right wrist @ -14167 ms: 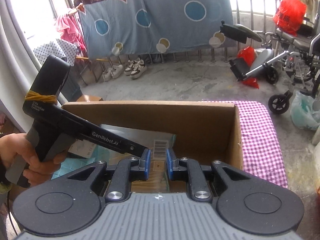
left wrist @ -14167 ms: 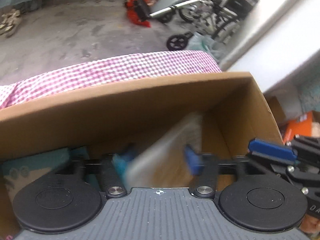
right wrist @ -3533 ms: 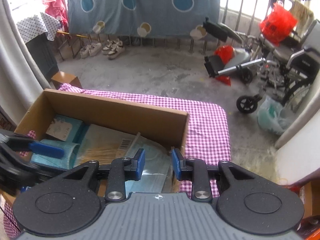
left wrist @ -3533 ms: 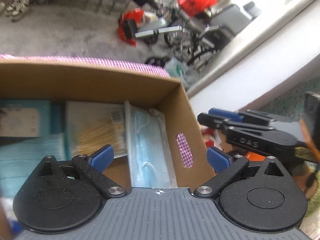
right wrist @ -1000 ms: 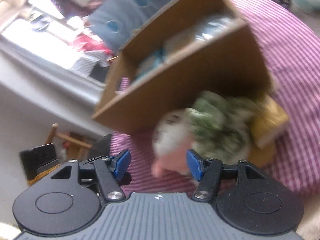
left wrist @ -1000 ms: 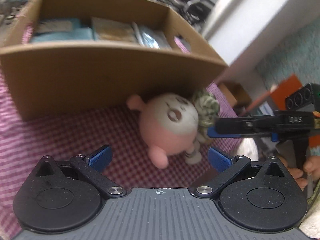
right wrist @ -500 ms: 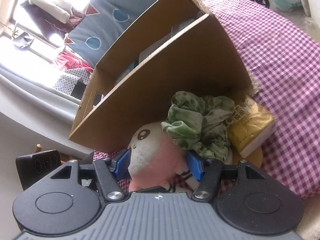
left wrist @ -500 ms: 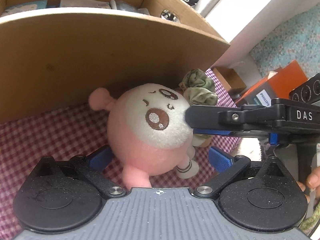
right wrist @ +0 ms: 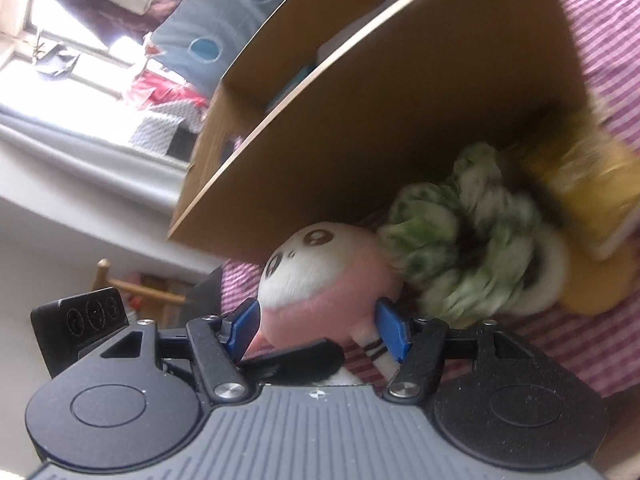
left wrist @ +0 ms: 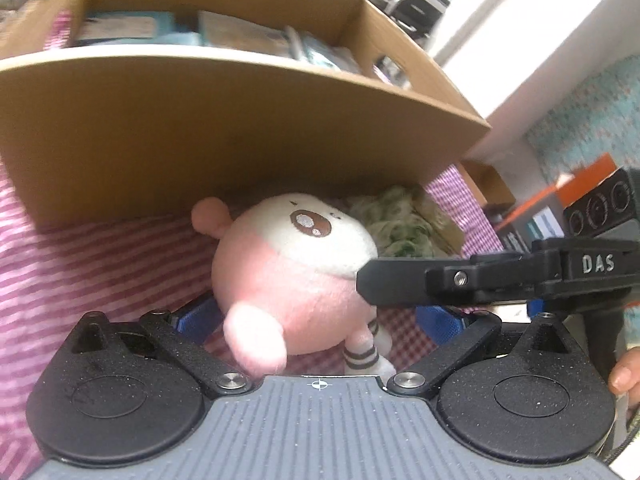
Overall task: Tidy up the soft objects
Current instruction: 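Grasp the plush toy by its body with the right gripper and lift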
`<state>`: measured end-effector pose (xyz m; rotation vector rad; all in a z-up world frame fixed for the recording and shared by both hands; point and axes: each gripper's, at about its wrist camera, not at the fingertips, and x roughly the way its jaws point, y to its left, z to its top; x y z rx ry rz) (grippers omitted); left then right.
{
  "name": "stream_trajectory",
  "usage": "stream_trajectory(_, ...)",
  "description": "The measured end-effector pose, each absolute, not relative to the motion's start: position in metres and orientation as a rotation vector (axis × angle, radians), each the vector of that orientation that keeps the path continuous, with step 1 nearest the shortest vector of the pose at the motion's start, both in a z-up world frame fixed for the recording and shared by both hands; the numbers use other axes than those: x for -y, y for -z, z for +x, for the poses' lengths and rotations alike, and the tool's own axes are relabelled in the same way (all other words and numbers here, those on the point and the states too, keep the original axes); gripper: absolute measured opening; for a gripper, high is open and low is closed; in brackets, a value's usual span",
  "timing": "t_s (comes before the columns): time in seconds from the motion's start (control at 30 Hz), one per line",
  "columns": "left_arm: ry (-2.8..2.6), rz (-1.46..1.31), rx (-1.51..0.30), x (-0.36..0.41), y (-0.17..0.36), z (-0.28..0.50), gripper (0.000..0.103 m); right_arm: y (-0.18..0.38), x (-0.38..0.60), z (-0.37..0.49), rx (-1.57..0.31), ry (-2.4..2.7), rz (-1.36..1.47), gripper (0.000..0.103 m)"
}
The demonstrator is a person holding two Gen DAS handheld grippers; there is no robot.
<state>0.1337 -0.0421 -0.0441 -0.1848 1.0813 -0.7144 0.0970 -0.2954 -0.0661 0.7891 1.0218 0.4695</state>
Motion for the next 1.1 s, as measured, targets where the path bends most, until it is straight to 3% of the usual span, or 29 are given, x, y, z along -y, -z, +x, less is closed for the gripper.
stream_trajectory(1.1,0.599,-0.268,-1.032,-0.027,0.05,0.113,0.103,0.073,0.266,0.106,-1.082,-0.541,0.803,0.068)
